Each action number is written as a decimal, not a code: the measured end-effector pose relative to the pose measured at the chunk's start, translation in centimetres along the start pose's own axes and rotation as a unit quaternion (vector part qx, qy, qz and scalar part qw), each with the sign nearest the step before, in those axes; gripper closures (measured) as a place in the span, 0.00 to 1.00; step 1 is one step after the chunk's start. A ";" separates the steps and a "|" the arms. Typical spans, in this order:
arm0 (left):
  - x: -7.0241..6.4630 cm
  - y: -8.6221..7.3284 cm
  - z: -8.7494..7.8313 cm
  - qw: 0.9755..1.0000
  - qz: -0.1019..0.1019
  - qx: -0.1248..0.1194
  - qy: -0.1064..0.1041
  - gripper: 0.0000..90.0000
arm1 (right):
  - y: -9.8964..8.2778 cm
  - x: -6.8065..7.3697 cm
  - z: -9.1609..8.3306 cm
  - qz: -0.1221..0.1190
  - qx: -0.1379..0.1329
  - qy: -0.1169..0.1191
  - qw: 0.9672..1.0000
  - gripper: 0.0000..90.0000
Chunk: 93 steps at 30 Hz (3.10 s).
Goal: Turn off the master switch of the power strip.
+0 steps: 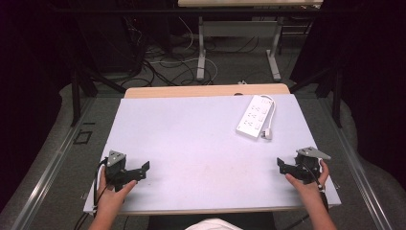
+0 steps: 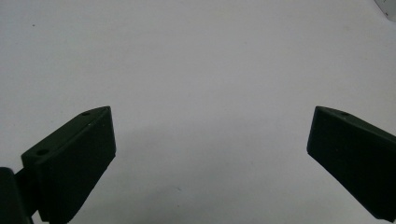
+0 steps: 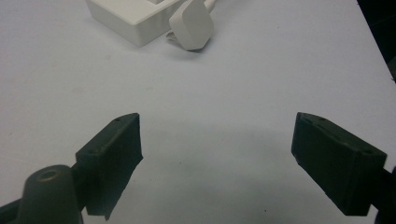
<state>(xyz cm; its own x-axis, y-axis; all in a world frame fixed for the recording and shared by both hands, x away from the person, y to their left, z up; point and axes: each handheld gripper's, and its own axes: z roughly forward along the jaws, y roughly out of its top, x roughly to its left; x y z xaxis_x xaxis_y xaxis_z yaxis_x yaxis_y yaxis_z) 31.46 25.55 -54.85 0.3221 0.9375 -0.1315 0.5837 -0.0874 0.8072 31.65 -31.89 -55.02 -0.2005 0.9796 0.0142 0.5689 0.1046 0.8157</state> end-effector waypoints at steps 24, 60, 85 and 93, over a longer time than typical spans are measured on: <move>0.2 -0.2 -0.3 1.000 -0.003 -0.012 0.005 0.00 | 1.9 0.6 1.0 -0.038 0.007 0.016 0.999 0.27; 0.1 -0.3 -0.2 1.000 0.003 -0.010 0.003 0.00 | 6.7 -0.3 1.2 -0.044 0.019 0.038 0.998 0.36; 0.1 -0.2 -0.3 1.000 0.006 -0.009 0.001 0.00 | 10.2 0.6 2.4 -0.069 0.045 0.045 0.996 0.41; 0.1 -0.2 -0.3 1.000 0.006 -0.009 0.002 0.00 | 11.4 0.8 2.7 -0.075 0.053 0.045 0.995 0.43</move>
<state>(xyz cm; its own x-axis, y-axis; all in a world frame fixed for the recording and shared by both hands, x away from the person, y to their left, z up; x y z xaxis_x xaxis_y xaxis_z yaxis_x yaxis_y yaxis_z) 31.15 25.73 -54.88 0.3258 0.9378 -0.1202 0.5667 -0.0919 0.8188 40.11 -29.49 -47.26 -0.3571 0.9328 -0.0483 0.6067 0.2709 0.7474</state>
